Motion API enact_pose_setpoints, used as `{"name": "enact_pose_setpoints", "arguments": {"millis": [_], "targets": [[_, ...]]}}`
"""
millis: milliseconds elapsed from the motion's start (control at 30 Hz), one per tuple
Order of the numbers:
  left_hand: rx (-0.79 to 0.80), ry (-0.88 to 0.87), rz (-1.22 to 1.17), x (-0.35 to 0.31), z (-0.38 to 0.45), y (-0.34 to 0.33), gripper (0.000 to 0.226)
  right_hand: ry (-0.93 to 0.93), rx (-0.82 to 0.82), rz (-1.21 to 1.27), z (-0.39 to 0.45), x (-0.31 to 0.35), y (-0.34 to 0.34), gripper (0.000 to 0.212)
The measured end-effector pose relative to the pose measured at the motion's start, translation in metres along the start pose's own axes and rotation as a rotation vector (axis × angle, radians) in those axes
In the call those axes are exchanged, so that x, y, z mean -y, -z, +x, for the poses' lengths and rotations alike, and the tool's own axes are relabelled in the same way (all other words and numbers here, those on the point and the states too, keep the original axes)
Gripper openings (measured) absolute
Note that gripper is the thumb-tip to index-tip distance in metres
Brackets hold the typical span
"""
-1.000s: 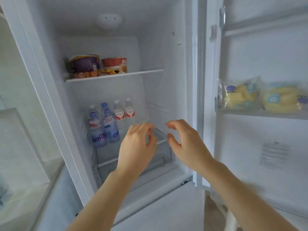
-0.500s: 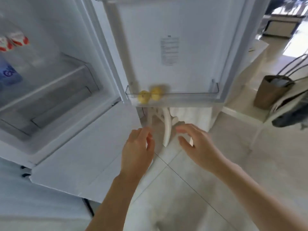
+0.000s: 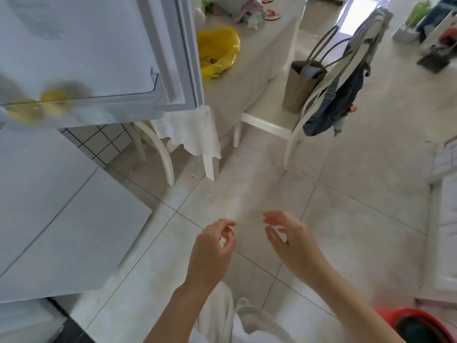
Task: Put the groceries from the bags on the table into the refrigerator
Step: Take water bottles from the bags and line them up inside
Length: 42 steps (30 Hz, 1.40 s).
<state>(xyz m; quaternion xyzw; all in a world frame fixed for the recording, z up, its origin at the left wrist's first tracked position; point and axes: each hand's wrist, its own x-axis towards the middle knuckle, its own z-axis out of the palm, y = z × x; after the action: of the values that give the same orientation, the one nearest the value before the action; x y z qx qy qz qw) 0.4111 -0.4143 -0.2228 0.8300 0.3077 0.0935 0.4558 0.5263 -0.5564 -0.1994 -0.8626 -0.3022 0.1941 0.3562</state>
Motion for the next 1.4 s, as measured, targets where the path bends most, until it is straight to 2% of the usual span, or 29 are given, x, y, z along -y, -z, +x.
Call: {"name": "enact_pose_setpoints", "arguments": {"millis": [233,600,733,1000,1167,1400], "targets": [[0.069,0.003,-0.019,-0.021,0.073,-0.033,0.02,-0.166,-0.021,0.062,0.059,-0.041,0.031,0.026],[0.081,-0.07,0.095,-0.061,0.278,-0.039,0.019,-0.139,0.014,0.031,0.258,-0.052,0.087,0.027],[0.029,-0.059,0.1,-0.079,0.352,-0.041,0.019,-0.126,0.029,0.011,0.324,-0.061,0.115,0.028],[-0.099,0.078,0.015,-0.109,0.457,-0.079,0.02,-0.005,0.104,0.001,0.459,-0.091,0.168,0.024],[-0.266,0.216,-0.044,-0.13,0.498,-0.099,0.019,0.121,0.256,-0.039,0.538,-0.094,0.202,0.024],[-0.36,0.331,-0.016,-0.137,0.545,-0.094,0.018,0.334,0.326,-0.092,0.636,-0.08,0.199,0.02]]}}
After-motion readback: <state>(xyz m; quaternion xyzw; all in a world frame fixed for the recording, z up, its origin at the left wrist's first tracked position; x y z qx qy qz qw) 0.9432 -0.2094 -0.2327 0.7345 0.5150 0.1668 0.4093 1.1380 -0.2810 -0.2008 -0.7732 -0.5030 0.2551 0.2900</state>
